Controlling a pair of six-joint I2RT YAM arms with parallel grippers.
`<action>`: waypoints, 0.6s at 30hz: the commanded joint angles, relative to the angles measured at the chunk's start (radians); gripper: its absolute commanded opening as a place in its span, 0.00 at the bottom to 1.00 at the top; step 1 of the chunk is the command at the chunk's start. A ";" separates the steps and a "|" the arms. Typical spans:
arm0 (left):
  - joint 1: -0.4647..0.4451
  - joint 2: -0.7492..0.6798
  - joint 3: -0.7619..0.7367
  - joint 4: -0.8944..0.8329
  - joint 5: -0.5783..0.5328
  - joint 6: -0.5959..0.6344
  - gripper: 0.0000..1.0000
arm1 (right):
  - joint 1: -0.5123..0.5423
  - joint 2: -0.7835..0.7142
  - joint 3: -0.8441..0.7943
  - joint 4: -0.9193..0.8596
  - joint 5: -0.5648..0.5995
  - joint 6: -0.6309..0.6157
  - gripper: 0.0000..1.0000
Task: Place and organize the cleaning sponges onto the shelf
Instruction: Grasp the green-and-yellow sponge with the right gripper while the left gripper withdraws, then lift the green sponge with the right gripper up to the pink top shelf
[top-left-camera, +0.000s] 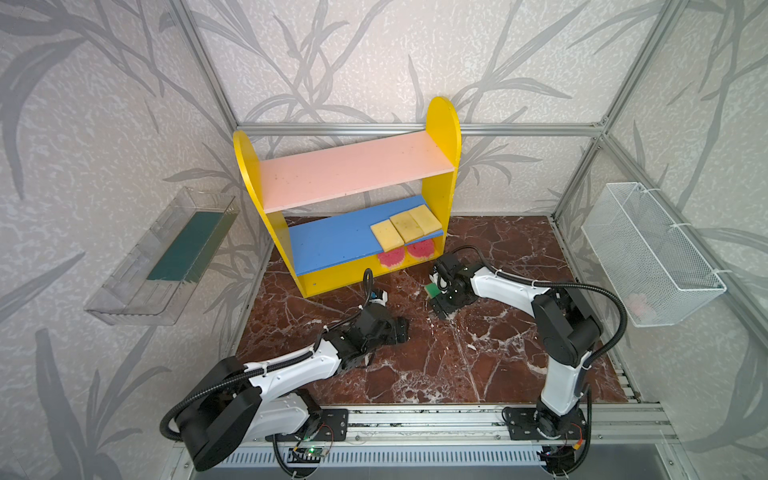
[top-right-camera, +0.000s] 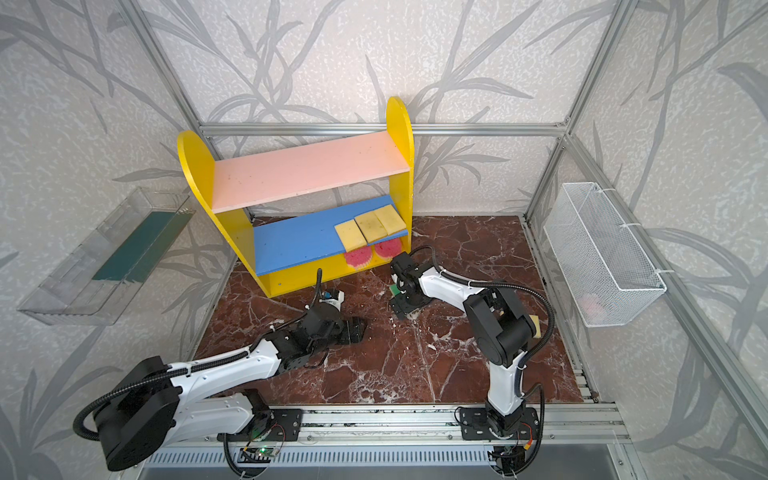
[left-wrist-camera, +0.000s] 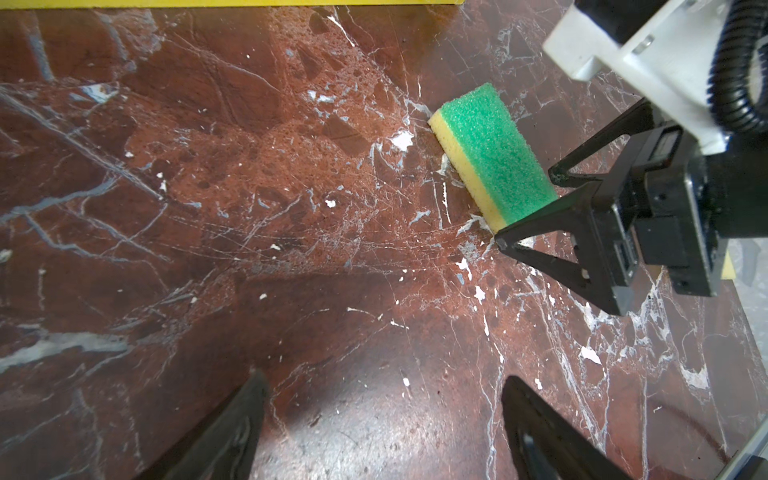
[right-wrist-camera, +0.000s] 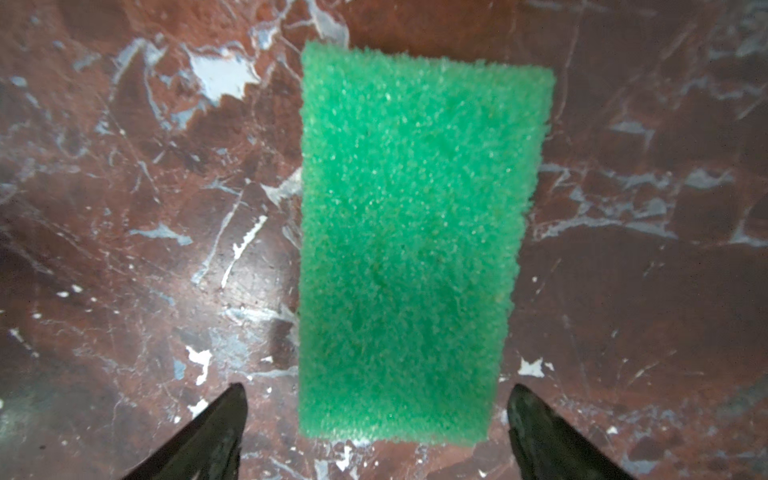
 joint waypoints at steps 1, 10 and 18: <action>0.010 0.012 -0.012 0.024 0.004 -0.011 0.90 | 0.004 0.037 0.032 -0.025 0.010 -0.006 0.96; 0.023 -0.011 -0.013 0.006 -0.006 -0.007 0.90 | -0.004 0.080 0.047 -0.017 0.001 0.011 0.93; 0.026 -0.024 -0.006 -0.016 -0.005 -0.014 0.90 | -0.008 0.076 0.055 -0.038 -0.004 0.016 0.74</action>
